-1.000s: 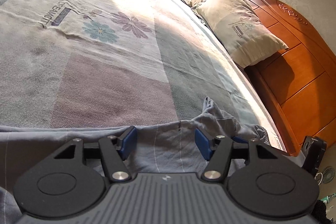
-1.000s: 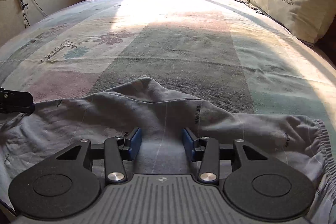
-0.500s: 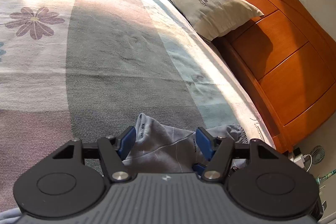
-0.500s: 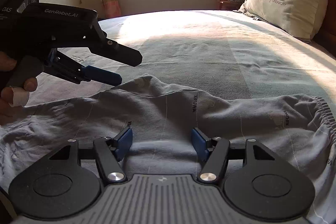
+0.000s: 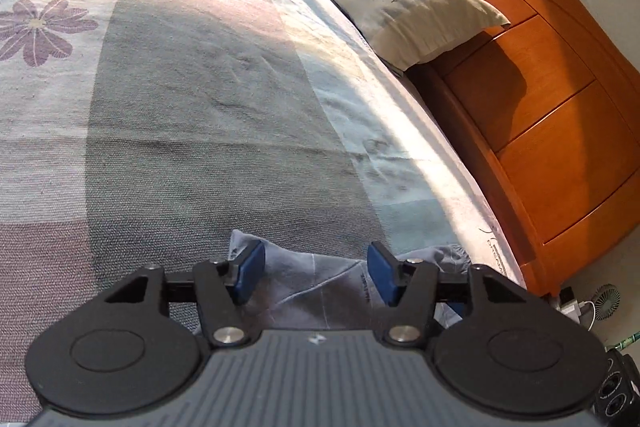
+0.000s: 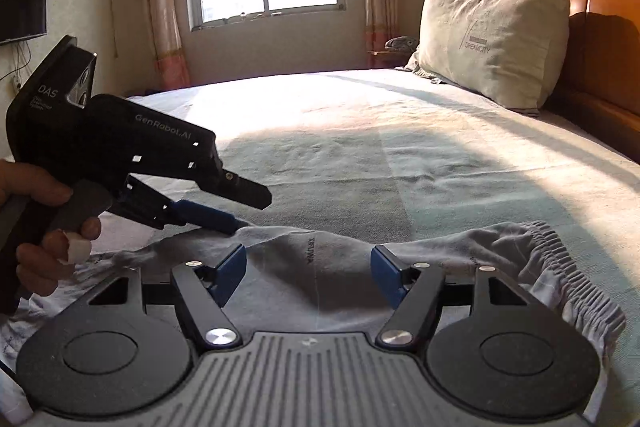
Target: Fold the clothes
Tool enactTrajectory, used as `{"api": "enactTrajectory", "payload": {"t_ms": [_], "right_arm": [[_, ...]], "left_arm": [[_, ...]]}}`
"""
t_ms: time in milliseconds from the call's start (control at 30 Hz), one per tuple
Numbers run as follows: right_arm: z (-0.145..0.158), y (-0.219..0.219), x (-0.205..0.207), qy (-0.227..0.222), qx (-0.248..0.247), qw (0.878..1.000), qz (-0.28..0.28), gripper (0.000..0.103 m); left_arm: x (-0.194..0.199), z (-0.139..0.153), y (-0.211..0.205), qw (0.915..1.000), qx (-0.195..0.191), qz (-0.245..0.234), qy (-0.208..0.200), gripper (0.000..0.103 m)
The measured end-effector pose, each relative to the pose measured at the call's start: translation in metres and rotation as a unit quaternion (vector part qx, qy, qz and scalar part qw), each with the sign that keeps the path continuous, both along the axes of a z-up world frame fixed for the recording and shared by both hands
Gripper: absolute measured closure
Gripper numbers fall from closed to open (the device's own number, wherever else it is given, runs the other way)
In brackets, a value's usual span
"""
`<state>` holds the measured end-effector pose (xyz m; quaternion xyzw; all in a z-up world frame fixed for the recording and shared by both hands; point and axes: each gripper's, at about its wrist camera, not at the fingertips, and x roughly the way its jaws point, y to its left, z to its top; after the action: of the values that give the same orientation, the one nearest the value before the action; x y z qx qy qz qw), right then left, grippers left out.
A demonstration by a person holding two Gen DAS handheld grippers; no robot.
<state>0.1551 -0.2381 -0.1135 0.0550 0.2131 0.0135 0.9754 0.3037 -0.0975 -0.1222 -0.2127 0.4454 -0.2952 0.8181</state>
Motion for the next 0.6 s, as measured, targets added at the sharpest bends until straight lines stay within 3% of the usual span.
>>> {"api": "enactTrajectory", "payload": {"t_ms": [100,167,233,267,300,367,467,600], "right_arm": [[0.000,-0.016,0.001,0.005,-0.007,0.997,-0.081,0.025],[-0.004,-0.027,0.007,0.032,0.000,0.993,-0.117,0.017],[-0.012,-0.042,0.014,0.066,0.028,0.987,-0.144,0.016],[-0.016,-0.048,0.017,0.078,0.041,0.984,-0.153,0.016],[-0.017,-0.053,0.017,0.081,0.052,0.983,-0.158,0.016],[-0.016,-0.055,0.015,0.071,0.058,0.983,-0.156,0.016],[-0.013,-0.050,0.012,0.066,0.063,0.986,-0.137,0.014],[-0.002,-0.039,0.004,0.104,0.083,0.987,-0.090,0.008]], "left_arm": [[-0.004,0.001,-0.011,0.9998,0.009,-0.018,-0.002,0.039],[-0.007,0.002,-0.019,0.9994,0.015,-0.030,-0.004,0.036],[-0.010,0.003,-0.027,0.9989,0.020,-0.042,-0.005,0.039],[-0.007,0.002,-0.023,0.9994,0.008,-0.034,0.005,0.046],[-0.004,0.001,-0.019,0.9996,-0.005,-0.024,0.015,0.045],[-0.005,0.010,-0.016,0.9994,-0.019,-0.019,0.023,0.043],[-0.017,0.031,-0.021,0.9995,0.001,-0.033,0.001,0.041],[-0.030,0.052,-0.028,0.9988,0.016,-0.045,-0.011,0.038]]}}
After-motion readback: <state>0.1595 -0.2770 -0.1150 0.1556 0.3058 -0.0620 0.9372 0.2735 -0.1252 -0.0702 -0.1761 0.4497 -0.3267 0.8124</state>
